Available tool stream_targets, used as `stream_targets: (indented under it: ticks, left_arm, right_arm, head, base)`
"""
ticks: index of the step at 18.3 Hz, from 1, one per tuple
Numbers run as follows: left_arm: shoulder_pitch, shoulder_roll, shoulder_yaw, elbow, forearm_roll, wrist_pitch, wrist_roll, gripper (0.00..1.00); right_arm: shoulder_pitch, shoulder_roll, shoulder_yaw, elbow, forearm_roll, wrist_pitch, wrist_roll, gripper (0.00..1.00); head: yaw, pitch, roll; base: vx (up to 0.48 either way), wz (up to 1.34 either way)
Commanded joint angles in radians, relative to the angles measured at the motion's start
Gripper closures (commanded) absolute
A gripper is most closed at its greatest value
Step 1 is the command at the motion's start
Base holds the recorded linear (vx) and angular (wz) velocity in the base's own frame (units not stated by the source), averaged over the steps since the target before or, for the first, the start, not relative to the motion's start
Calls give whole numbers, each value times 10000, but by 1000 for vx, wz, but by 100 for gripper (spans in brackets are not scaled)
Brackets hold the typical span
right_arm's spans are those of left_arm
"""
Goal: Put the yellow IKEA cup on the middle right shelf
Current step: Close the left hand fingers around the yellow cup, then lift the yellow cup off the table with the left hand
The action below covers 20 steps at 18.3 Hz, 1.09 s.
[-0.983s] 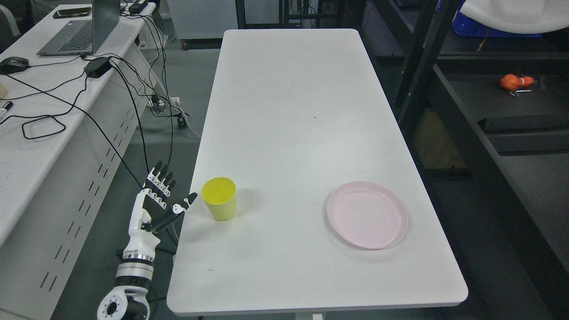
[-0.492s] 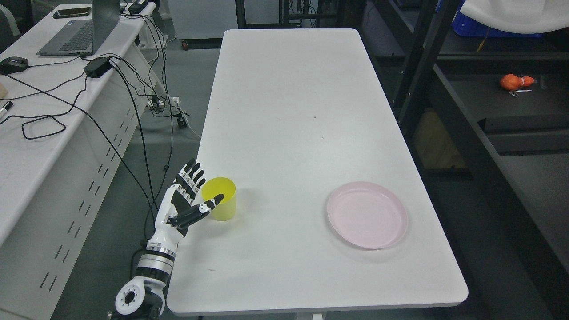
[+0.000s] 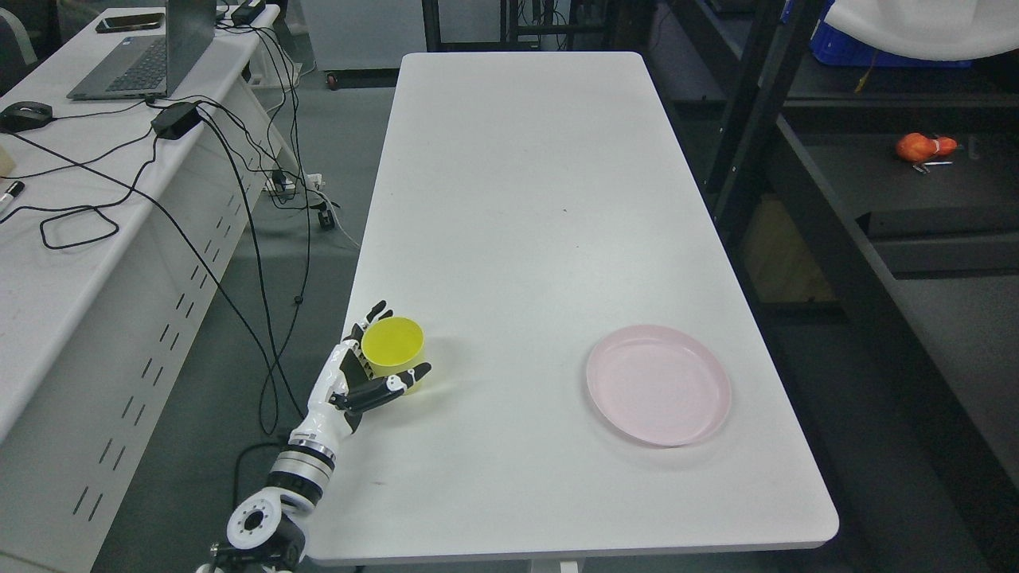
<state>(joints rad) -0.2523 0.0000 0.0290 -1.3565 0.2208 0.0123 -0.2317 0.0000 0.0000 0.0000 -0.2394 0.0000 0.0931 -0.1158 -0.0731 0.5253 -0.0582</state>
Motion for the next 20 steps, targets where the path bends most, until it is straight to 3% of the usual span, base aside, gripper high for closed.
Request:
stream_targets:
  ticks: [1,4,7,9,10,12,16,20]
  left_arm:
    - [-162,174,-244,204,-321,536,-30,6]
    - [-146,174,1,205,-306,506,-45,31]
    - [-131,174,766,204,-169,384,-45,69]
    - [-101,174,1013,189,442,-226,-30,94]
    - [-55,174,1090,159,765,-549,-30,100]
    - [22,174,1122,-359,1180,-1087,-45,100]
    - [711,174,1106,-2903,2040,-1319,-76,100]
    - [774,174,1106,-3477,2087,-1672,-352,100]
  right_arm:
    - [138,-175,169,1,-245,5,-7,1]
    - [138,-175,169,1,-245,5,-7,1]
    - [138,-175,169,1,-245,5,-7,1]
    - [138,-175,169,1,-245,5,-7,1]
    - [138,-175,169,1,-245,5,-7,0]
    - [138,-175,169,1,-245,5,-7,1]
    - [138,-175,169,1,-245,5,-7,1]
    - [138,-175,169,1,-245,5,-7,1]
  head:
    - [0,0,0]
    - [0,0,0]
    - [0,0,0]
    - [0,0,0]
    - [0,0,0]
    - [0,0,0]
    - [0,0,0]
    - [0,0,0]
  base:
    - [0,0]
    - [0,0]
    - [-1,7]
    - [0,0]
    - [-4,-28]
    - [1,-15]
    - [4,13]
    - [-52,-1]
